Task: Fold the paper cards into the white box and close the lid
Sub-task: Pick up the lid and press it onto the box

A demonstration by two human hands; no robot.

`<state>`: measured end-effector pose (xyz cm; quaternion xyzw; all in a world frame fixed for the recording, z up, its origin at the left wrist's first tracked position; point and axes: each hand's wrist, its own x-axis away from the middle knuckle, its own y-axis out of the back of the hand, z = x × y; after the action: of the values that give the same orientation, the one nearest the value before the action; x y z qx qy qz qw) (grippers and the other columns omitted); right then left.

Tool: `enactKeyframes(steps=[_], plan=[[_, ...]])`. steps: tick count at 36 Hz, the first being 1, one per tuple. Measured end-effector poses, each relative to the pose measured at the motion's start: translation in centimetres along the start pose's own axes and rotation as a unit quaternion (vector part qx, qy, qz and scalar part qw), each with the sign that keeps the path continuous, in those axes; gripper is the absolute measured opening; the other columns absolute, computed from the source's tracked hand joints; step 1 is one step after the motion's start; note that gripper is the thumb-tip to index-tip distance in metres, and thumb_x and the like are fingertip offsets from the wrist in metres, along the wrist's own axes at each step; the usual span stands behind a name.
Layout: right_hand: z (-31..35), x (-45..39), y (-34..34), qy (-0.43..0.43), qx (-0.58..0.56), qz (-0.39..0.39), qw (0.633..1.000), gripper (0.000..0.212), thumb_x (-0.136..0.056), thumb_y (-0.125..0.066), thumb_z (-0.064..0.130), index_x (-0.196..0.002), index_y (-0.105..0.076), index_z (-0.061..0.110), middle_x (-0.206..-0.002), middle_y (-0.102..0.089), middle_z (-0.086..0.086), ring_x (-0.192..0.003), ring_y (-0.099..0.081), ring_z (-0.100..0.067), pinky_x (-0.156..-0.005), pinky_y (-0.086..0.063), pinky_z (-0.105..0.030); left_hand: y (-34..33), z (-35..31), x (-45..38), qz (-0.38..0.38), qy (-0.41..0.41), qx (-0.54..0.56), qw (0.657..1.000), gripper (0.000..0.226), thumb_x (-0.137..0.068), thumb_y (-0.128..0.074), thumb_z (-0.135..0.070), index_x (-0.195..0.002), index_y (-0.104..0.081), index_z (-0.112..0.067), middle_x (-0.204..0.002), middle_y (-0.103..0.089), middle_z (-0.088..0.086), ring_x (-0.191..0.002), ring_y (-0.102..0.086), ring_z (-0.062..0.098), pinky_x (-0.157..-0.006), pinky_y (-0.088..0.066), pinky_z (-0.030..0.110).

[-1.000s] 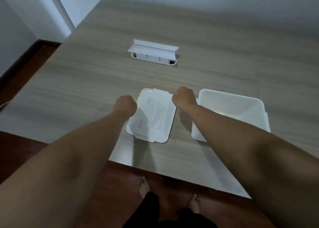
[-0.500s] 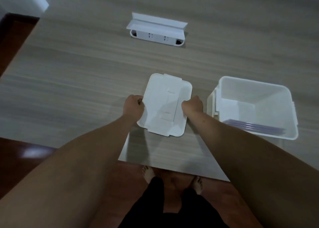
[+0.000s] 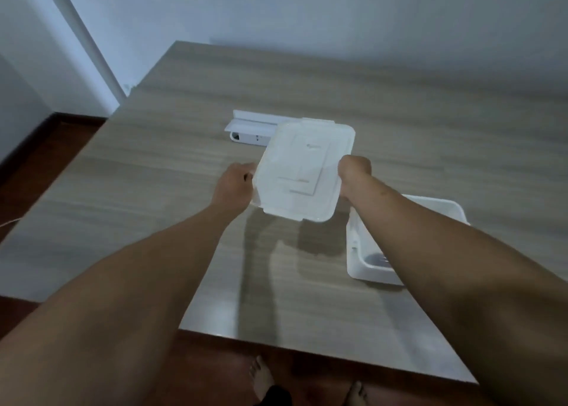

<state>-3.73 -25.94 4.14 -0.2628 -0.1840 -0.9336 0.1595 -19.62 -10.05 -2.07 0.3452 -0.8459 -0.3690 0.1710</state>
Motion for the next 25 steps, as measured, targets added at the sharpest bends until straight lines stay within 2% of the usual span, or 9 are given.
enactKeyframes(steps=[3,5,7,10,13,17,20,23,25], plan=[[2.1,-1.2,4.2,0.007,-0.052,-0.022,0.998,0.044,-0.091,-0.038,0.011,-0.132,-0.049,0.001,-0.133,-0.056,-0.017,-0.120,-0.057,-0.034,-0.096,-0.051,-0.043,0.4,-4.5,-0.1,0.004,-0.089,-0.051,0.995,0.051,-0.081,-0.036,0.001,-0.122,-0.065,-0.010,-0.113,-0.059,0.019,-0.106,-0.058,0.033,-0.092,-0.048,0.042],[2.7,-2.4,7.2,-0.012,-0.126,-0.063,0.990,0.043,-0.085,-0.042,0.006,-0.125,-0.057,0.002,-0.117,-0.066,-0.013,-0.107,-0.065,-0.031,-0.093,-0.054,-0.044,-0.2,-7.0,-0.2,0.029,-0.153,-0.089,0.984,0.062,-0.075,-0.042,0.002,-0.133,-0.059,-0.015,-0.129,-0.055,0.014,-0.121,-0.053,0.032,-0.103,-0.045,0.042],[3.1,-2.3,10.2,-0.013,-0.159,-0.083,0.984,0.042,-0.083,-0.043,0.004,-0.122,-0.059,0.003,-0.113,-0.068,-0.013,-0.104,-0.067,-0.030,-0.091,-0.054,-0.043,-1.3,-9.3,0.0,0.052,-0.208,-0.122,0.969,0.070,-0.072,-0.048,0.006,-0.138,-0.055,-0.016,-0.145,-0.046,0.012,-0.134,-0.044,0.031,-0.114,-0.035,0.040],[3.4,-1.8,14.7,0.017,-0.187,-0.080,0.979,0.042,-0.088,-0.041,0.004,-0.127,-0.054,0.001,-0.127,-0.061,-0.017,-0.112,-0.063,-0.033,-0.091,-0.052,-0.044,-3.6,-13.1,1.0,0.073,-0.298,-0.188,0.933,0.070,-0.075,-0.054,-0.002,-0.142,-0.048,-0.019,-0.157,-0.033,0.010,-0.145,-0.031,0.027,-0.122,-0.015,0.042],[2.6,-1.9,18.3,0.007,-0.251,-0.084,0.964,0.034,-0.085,-0.043,0.000,-0.112,-0.063,0.004,-0.114,-0.070,-0.015,-0.089,-0.069,-0.030,-0.084,-0.056,-0.051,-6.1,-16.6,2.3,0.068,-0.364,-0.177,0.912,0.056,-0.081,-0.068,-0.018,-0.136,-0.056,-0.015,-0.149,-0.047,0.012,-0.137,-0.044,0.029,-0.117,-0.028,0.043],[0.9,-1.6,22.9,0.013,-0.288,-0.079,0.954,0.017,-0.086,-0.049,0.006,-0.098,-0.061,0.007,-0.096,-0.069,-0.015,-0.082,-0.068,-0.031,-0.074,-0.060,-0.050,-9.0,-21.2,4.2,0.019,-0.403,-0.071,0.912,0.030,-0.080,-0.072,-0.008,-0.109,-0.073,-0.006,-0.112,-0.073,0.013,-0.104,-0.069,0.029,-0.089,-0.055,0.037],[-0.2,-1.3,25.7,0.031,-0.296,-0.064,0.953,0.024,-0.090,-0.044,0.025,-0.099,-0.056,0.006,-0.081,-0.055,-0.012,-0.067,-0.057,-0.028,-0.060,-0.057,-0.040,-9.9,-24.4,5.6,-0.010,-0.351,-0.040,0.936,0.020,-0.091,-0.063,-0.021,-0.104,-0.068,-0.006,-0.095,-0.072,0.013,-0.087,-0.066,0.031,-0.070,-0.040,0.026],[-1.5,-2.3,28.4,0.036,-0.256,-0.076,0.963,0.036,-0.088,-0.044,0.039,-0.103,-0.057,0.009,-0.091,-0.055,-0.010,-0.073,-0.055,-0.028,-0.067,-0.054,-0.039,-10.2,-26.8,6.4,-0.030,-0.331,-0.015,0.943,0.024,-0.093,-0.060,-0.025,-0.102,-0.063,-0.003,-0.090,-0.068,0.015,-0.082,-0.063,0.032,-0.064,-0.029,0.023],[-2.3,-3.0,29.6,0.031,-0.215,-0.088,0.972,0.036,-0.087,-0.046,0.039,-0.106,-0.057,0.011,-0.100,-0.054,-0.007,-0.087,-0.057,-0.029,-0.077,-0.053,-0.042,-10.0,-27.9,6.9,-0.044,-0.308,0.020,0.950,0.027,-0.093,-0.061,-0.027,-0.103,-0.062,-0.002,-0.086,-0.067,0.013,-0.078,-0.061,0.026,-0.062,-0.030,0.024]])
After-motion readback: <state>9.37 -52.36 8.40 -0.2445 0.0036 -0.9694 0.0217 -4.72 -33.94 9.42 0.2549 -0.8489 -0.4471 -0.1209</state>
